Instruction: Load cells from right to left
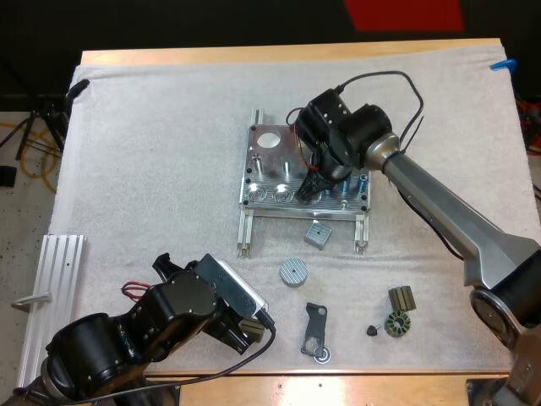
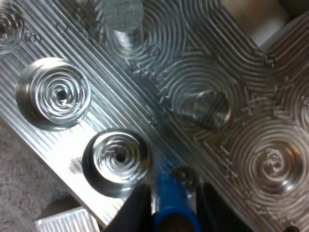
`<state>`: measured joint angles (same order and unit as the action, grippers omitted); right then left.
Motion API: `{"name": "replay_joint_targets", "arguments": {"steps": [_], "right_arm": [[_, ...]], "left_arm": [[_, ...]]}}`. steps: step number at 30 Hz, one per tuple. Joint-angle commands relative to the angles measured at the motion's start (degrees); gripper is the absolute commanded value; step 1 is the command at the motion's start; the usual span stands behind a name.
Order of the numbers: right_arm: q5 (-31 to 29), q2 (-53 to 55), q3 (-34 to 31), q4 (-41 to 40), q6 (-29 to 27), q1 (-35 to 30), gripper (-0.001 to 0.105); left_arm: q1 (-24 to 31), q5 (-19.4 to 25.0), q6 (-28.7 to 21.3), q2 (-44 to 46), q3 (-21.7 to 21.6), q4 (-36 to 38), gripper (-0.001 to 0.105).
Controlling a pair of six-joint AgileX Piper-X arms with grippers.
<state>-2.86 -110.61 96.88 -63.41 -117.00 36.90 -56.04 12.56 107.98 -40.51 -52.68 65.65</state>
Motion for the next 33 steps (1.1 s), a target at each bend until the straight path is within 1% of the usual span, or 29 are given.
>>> {"name": "replay_joint_targets", "arguments": {"steps": [1, 4, 6, 14, 21, 33], "right_arm": [[0.08, 0.75, -0.3, 1.52, 0.18, -0.01, 0.0], [-0.11, 0.75, -0.38, 1.92, 0.18, -0.01, 0.0], [-1.65, 0.75, -0.38, 2.71, -0.01, -0.01, 0.0], [-1.58, 0.75, -0.38, 2.96, -0.19, -0.01, 0.0], [-1.58, 0.75, -0.38, 0.83, -0.19, -0.01, 0.0], [-1.58, 0.75, -0.38, 2.88, -0.19, -0.01, 0.0]], "left_arm": [[-0.09, 1.05, -0.05, 0.38, -0.28, -0.38, 0.054], [-0.09, 1.05, -0.05, 0.38, -0.28, -0.38, 0.054], [-0.09, 1.05, -0.05, 0.38, -0.28, -0.38, 0.054], [-0.09, 1.05, -0.05, 0.38, -0.28, -0.38, 0.054], [-0.09, 1.05, -0.05, 0.38, -0.28, -0.38, 0.054], [-0.09, 1.05, -0.05, 0.38, -0.28, -0.38, 0.054]]}}
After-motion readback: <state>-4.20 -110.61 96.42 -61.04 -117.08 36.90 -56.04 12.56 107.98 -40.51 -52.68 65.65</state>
